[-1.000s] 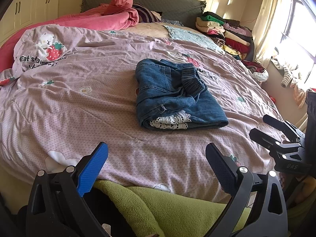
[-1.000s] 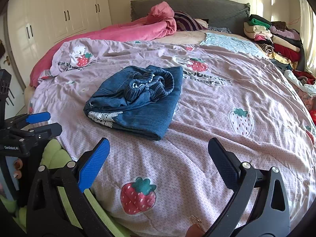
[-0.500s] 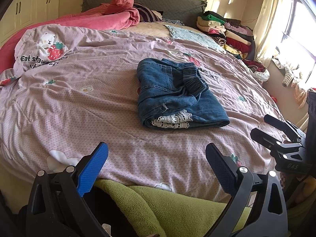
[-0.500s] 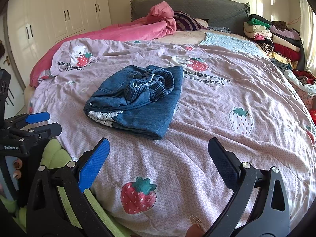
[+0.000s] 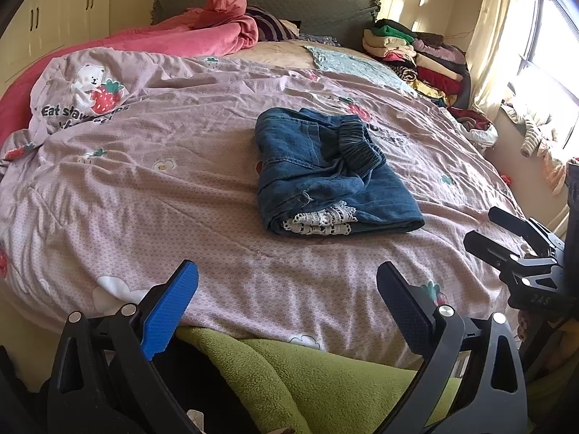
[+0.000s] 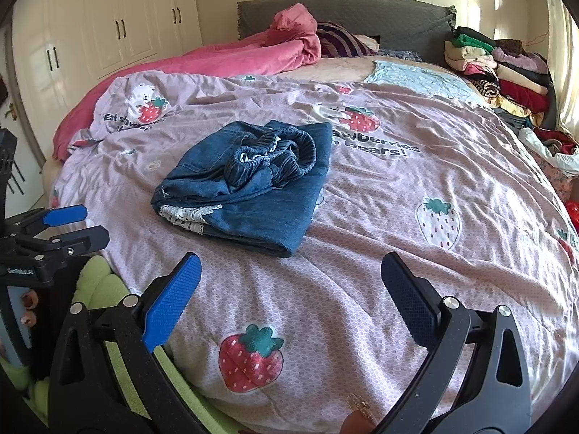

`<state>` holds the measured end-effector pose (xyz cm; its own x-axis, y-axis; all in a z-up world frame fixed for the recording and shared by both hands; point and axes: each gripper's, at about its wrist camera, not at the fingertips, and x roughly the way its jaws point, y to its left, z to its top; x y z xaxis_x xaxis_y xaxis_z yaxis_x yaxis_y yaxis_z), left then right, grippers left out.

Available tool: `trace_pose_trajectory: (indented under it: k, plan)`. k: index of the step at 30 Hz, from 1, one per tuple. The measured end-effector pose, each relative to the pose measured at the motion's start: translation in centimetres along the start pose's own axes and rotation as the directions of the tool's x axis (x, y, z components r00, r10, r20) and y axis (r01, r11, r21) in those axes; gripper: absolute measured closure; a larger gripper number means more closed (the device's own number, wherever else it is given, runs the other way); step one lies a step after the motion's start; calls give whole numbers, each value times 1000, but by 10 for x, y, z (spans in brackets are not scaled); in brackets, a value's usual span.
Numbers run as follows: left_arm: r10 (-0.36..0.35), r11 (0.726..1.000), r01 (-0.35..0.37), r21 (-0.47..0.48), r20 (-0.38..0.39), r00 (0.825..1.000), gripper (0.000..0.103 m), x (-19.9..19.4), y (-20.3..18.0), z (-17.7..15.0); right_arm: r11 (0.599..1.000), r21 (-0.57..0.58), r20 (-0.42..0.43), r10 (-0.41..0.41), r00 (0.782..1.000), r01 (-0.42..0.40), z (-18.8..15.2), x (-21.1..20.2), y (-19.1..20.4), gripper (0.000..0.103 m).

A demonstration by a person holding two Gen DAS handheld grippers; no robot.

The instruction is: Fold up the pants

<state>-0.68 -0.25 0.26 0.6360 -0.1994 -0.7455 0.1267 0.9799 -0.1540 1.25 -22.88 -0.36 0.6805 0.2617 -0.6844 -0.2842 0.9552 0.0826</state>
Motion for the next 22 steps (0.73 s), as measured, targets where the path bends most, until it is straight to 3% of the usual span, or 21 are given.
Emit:
trace_pose_trajectory:
  k: [9,14,18,22]
  plan:
    - [-15,1000,15,-9,18,1000,5,-4,5,2,1000,13,-3,-21,1000,21,0,2,-8,9]
    - [26,999,-24,-47,27,999,5,0,26,8,998,37,-10,-52,999,53,-1,8,-25,9]
    - [86,991,-87,-99,-6,996,4,16,58,19,990,96,-14,-106,994,107,-1,10,-66,9]
    - [182,974,-186,-129,-41,982,5,39,106,46,958,171,-45,-227,973,232,5,15,-140,9]
